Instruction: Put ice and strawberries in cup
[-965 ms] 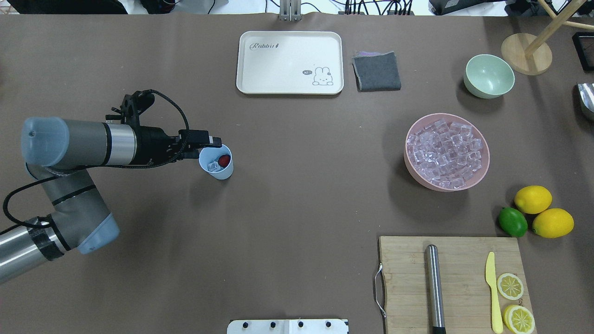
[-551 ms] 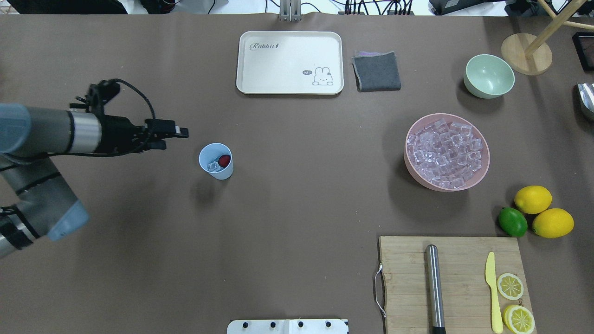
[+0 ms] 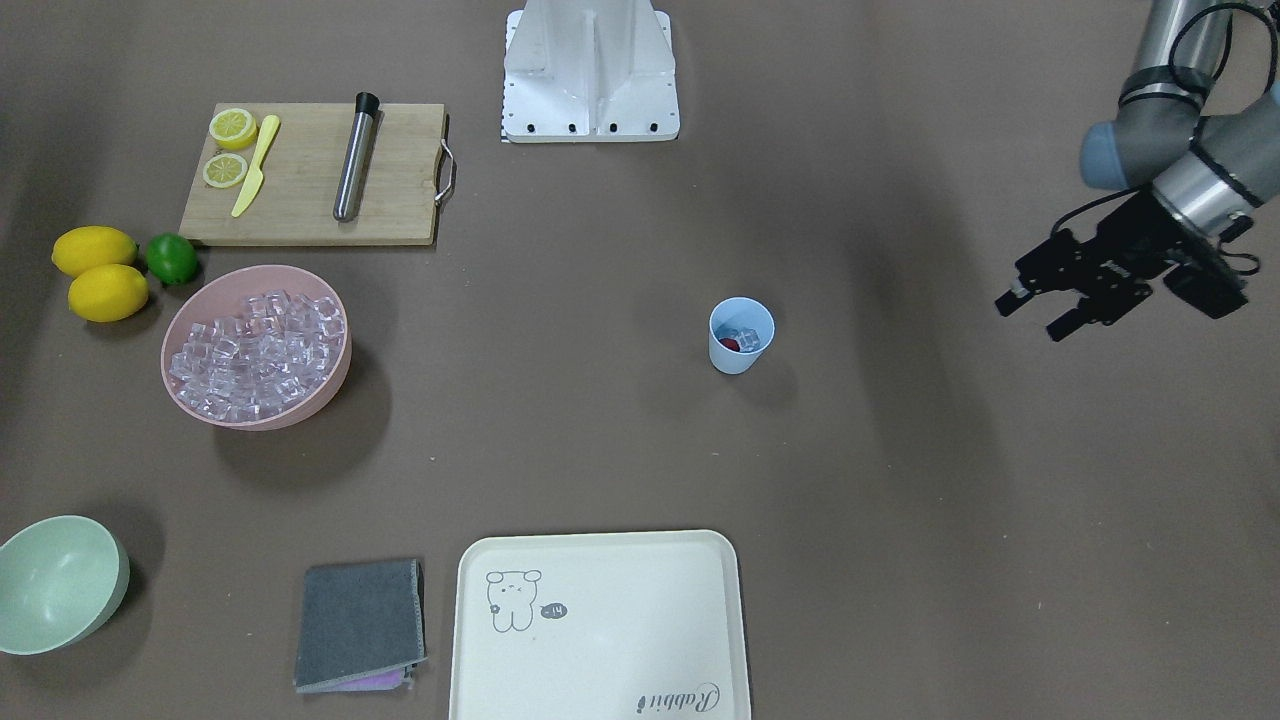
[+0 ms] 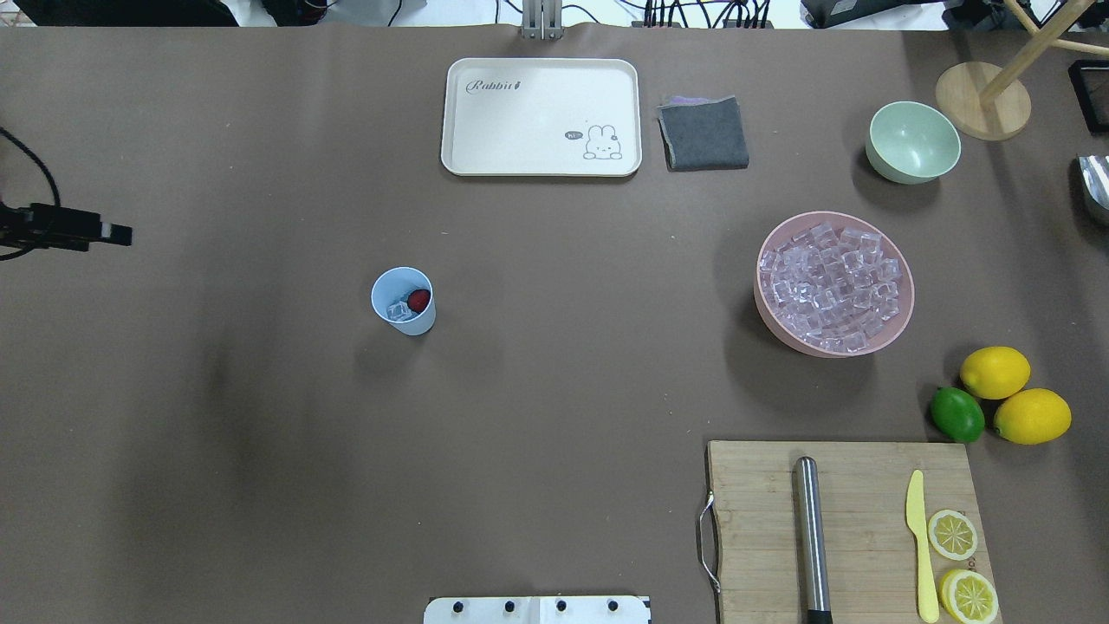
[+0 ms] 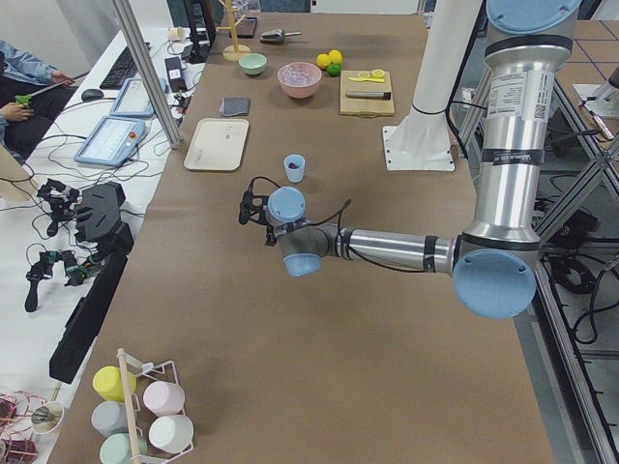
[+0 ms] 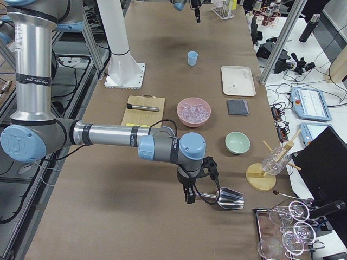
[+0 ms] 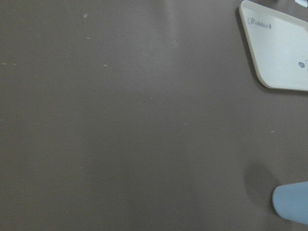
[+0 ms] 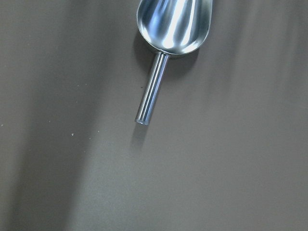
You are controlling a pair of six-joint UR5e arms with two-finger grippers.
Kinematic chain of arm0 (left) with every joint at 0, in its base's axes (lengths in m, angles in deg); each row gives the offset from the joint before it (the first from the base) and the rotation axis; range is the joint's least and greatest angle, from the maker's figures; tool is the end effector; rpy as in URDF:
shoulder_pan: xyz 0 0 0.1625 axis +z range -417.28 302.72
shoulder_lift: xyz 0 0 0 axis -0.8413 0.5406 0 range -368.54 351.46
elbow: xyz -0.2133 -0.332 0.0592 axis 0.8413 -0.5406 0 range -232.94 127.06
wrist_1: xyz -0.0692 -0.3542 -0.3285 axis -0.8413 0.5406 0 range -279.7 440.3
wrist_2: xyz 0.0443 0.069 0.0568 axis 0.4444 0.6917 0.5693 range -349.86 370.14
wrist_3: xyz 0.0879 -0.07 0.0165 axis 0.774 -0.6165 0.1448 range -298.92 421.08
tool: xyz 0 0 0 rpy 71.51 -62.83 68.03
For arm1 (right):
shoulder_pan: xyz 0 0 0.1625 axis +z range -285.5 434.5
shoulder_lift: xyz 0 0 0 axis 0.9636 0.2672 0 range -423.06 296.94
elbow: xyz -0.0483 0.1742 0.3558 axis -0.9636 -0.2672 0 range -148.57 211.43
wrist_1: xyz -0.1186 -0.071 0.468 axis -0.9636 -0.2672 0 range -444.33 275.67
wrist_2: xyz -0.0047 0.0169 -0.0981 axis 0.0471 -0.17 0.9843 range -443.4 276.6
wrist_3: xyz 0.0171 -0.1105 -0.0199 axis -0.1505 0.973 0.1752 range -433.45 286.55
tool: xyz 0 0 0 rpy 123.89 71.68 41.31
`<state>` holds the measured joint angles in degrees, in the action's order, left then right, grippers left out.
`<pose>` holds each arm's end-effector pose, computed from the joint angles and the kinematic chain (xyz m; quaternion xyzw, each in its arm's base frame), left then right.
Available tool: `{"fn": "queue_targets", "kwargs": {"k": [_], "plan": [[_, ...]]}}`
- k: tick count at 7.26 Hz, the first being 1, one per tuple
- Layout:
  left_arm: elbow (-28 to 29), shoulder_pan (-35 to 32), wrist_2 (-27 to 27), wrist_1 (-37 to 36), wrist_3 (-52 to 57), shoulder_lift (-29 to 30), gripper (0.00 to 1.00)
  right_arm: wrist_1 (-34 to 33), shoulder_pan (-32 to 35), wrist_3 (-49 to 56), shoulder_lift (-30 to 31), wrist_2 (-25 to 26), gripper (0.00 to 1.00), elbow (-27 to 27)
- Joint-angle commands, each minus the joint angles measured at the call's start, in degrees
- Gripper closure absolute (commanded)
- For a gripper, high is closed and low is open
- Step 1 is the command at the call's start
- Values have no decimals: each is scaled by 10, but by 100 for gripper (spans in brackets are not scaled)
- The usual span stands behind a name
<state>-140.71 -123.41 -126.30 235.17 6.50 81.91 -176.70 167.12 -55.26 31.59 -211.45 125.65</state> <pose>0.1910 -0.5576 0.5226 0.1600 0.5643 -0.0085 0.8099 0.0875 -0.5287 0.6579 0.0362 -0.3247 -0.1202 0.9375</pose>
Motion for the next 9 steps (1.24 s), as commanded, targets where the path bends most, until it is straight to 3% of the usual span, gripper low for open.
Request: {"fn": "queue_targets", "kwargs": {"k": [1,4,5,6,7,8,9], "plan": [[-1,-85,-9,-137,235,-34,2,0,0,-1,0,0,0,0],[-7,-164,-8,-315,465,-31,2,0,0,-1,0,0,0,-3],[0,-171,13,-326,521,-49,2,0,0,-1,1,0,0,-4],[13,-170,73,-328,528,-88,2,0,0,-1,4,0,0,-4],[22,-174,82,-356,531,-89,2,0,0,-1,8,0,0,1],[-3,-196,74,-422,530,-81,2,0,0,0,8,0,0,-2],[-30,-200,74,-539,533,-56,2,0,0,-1,9,0,0,2]]}}
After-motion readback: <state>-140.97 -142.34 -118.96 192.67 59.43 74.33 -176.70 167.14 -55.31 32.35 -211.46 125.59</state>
